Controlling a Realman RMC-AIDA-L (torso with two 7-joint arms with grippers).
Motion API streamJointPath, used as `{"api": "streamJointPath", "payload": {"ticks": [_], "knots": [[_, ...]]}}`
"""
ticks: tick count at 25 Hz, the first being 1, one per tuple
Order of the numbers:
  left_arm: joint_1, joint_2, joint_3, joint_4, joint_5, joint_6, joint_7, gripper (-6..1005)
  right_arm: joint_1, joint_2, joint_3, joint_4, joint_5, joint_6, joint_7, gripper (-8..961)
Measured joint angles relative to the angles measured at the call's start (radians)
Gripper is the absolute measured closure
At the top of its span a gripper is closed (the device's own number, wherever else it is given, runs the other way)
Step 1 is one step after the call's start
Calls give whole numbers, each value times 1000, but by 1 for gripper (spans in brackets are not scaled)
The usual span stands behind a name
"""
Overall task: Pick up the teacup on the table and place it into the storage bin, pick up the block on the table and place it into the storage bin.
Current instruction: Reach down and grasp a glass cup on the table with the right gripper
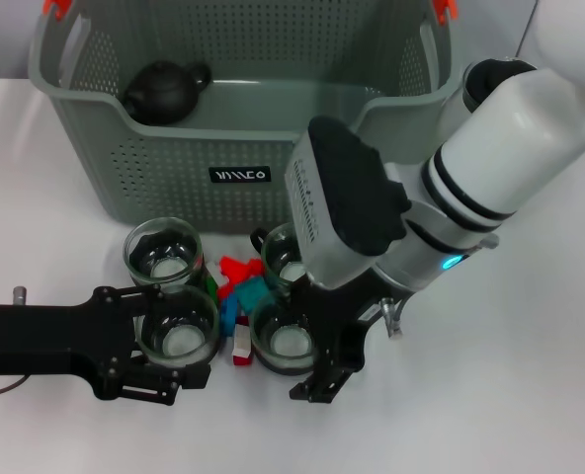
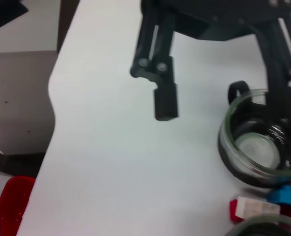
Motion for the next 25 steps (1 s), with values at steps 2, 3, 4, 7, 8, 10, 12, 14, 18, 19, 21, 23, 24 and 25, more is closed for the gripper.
{"api": "streamJointPath", "payload": {"ticks": [2, 3, 4, 7, 8, 10, 12, 14, 18, 19, 21, 23, 24, 25], "knots": [[0, 0, -1, 0, 0, 0, 0, 66, 0, 0, -17, 0, 6, 9, 0, 28], [0, 0, -1, 0, 0, 0, 0, 66, 0, 0, -24, 0, 8, 14, 0, 28], [0, 0, -2, 0, 0, 0, 0, 66, 0, 0, -30, 0, 10, 18, 0, 28], [0, 0, -2, 0, 0, -1, 0, 66, -1, 0, -51, 1, 21, 36, 0, 28], [2, 0, -1, 0, 0, -1, 0, 66, -3, 0, -61, 1, 25, 44, 0, 28], [7, 0, -1, 0, 0, -1, 2, 66, -5, 0, -73, 0, 29, 54, 0, 28], [8, 0, -2, 0, 0, -1, 3, 66, -6, 0, -80, 0, 30, 62, 0, 28], [9, 0, -2, 0, 0, -2, 3, 66, -6, 0, -86, 2, 30, 70, 0, 28], [11, 0, -2, 0, 0, -1, 0, 66, -8, 0, -107, 7, 30, 90, 4, 28], [12, 0, -2, 0, 0, -1, 0, 66, -9, 1, -115, 8, 30, 97, 7, 28], [12, 0, -2, 0, 0, -1, 0, 66, -10, 2, -131, 9, 30, 108, 13, 28], [12, -1, -2, 0, 0, -1, 0, 66, -11, 2, -147, 11, 30, 118, 20, 28], [12, -1, -1, 0, 0, -1, 0, 66, -11, 3, -151, 12, 30, 119, 23, 29], [12, -1, -1, 0, 0, -1, 0, 66, -11, 3, -154, 14, 30, 120, 25, 29]]}}
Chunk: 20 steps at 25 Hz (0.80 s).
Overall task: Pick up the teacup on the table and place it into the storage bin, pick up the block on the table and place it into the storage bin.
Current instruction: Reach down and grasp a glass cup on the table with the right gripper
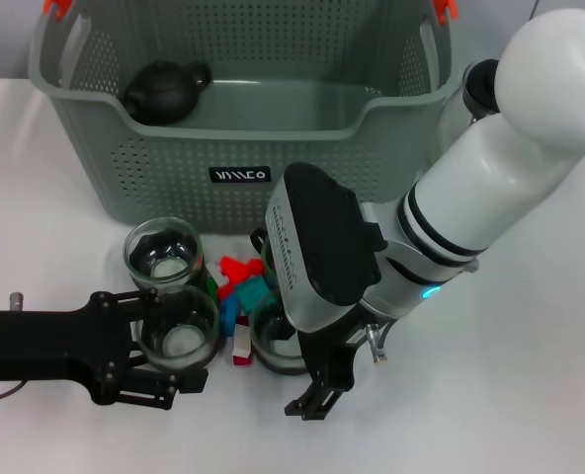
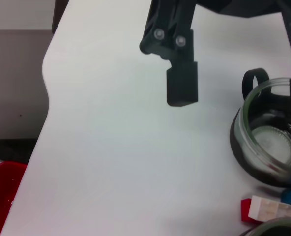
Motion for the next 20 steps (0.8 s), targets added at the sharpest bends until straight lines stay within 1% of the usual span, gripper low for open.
{"api": "streamJointPath", "payload": {"ticks": [13, 20], "knots": [[2, -2, 0, -4, 0, 1, 0, 66, -1, -3, -5, 9, -8, -11, 17, 29], [2, -3, 0, -5, 0, 0, 0, 66, 11, -5, -5, 2, -39, -28, 44, 28]]}}
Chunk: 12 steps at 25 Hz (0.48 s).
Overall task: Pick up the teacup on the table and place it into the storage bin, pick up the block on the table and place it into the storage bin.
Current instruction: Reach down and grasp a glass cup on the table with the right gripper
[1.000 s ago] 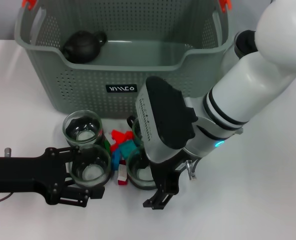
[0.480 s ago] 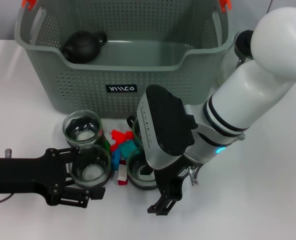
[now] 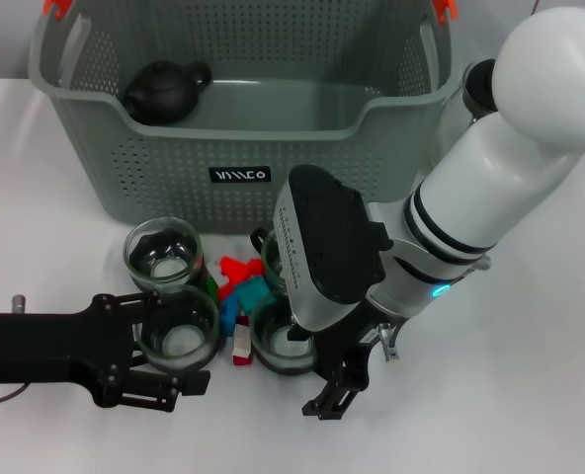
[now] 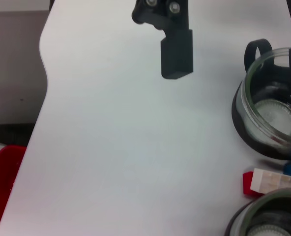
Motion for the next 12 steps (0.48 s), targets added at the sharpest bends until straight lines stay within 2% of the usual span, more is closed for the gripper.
{"api": "streamJointPath", "payload": {"ticks": [12], "knots": [[0, 0, 0, -1, 0, 3, 0, 66, 7, 2, -9, -4, -10, -24, 0, 29]]}}
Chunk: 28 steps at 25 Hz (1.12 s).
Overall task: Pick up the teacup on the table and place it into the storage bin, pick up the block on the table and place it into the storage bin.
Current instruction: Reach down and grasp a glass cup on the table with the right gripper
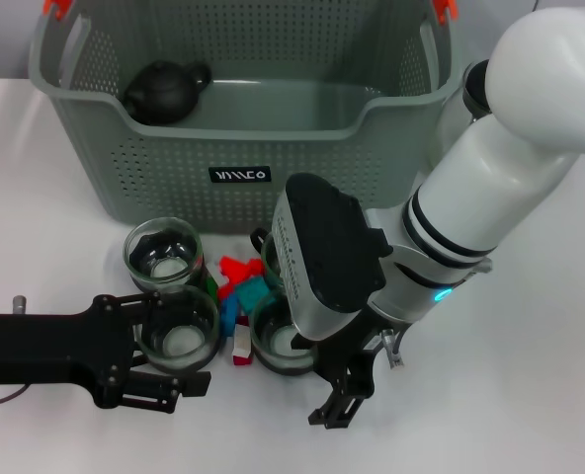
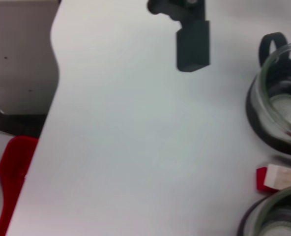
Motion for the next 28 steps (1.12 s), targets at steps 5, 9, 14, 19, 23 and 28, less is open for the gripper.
{"api": "streamJointPath", "payload": {"ticks": [5, 9, 14, 19, 23, 28], "knots": [[0, 0, 0, 0, 0, 2, 0, 66, 0, 0, 5, -1, 5, -20, 1, 29], [0, 0, 0, 0, 0, 3, 0, 66, 0, -2, 7, -4, 5, -28, 10, 29], [0, 0, 0, 0, 0, 5, -5, 66, -8, -9, 22, -41, -1, -58, 25, 29], [2, 0, 0, 0, 0, 5, -8, 66, -12, -11, 42, -61, -30, -86, 41, 28], [7, -2, 0, 3, 0, 5, -8, 66, -12, -11, 45, -62, -35, -88, 45, 28], [8, -3, 0, 3, 0, 5, -7, 66, -13, -6, 42, -62, -36, -67, 41, 28]]}}
